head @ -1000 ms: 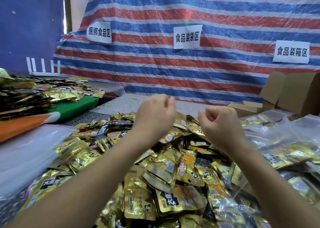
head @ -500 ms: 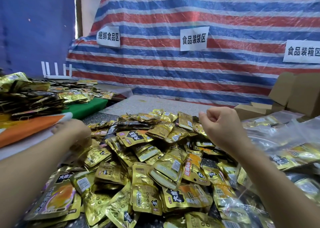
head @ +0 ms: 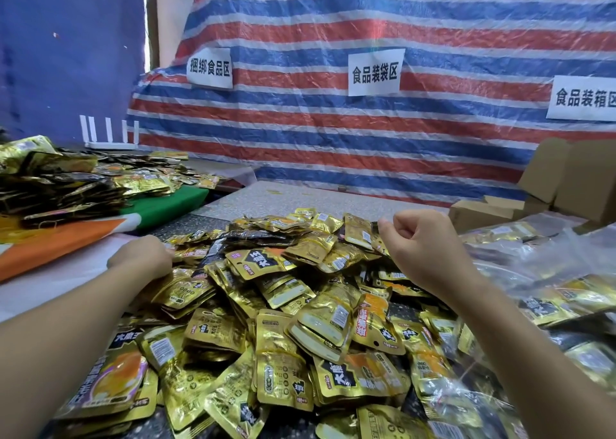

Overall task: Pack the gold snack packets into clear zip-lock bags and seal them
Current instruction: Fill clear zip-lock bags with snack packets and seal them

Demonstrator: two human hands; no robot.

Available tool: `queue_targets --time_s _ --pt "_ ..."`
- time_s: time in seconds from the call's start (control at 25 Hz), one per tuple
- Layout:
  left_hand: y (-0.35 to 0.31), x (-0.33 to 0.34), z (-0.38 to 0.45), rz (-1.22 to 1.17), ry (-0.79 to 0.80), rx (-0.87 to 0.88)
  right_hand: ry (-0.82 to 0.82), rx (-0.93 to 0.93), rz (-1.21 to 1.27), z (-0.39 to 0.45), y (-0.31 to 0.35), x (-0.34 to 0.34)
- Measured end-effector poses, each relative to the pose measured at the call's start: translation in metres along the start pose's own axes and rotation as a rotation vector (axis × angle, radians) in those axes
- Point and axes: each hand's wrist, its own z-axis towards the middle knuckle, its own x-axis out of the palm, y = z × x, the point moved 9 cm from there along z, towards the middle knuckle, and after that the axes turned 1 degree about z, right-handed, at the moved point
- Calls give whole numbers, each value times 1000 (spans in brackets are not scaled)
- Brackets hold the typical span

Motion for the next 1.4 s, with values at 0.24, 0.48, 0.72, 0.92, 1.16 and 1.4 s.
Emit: queue_targets --time_s 0.24,0.48,0.72,0.92,1.16,1.4 --pt "-3 -13 -7 78 -85 13 -5 -1 -13 0 -1 0" --pt "-22 -42 -19 -9 -273 66 -3 -4 -27 1 -4 2" --pt "-101 -90 -72 -352 -550 363 12 -17 -32 0 -5 7" --pt "-168 -103 -167 -858 -569 757 125 223 219 1 -21 18" --pt "-200 -86 -257 -1037 -507 1077 357 804 833 -23 -41 51" --pt "-209 -58 -274 -798 -364 1251 368 788 691 -27 -54 53"
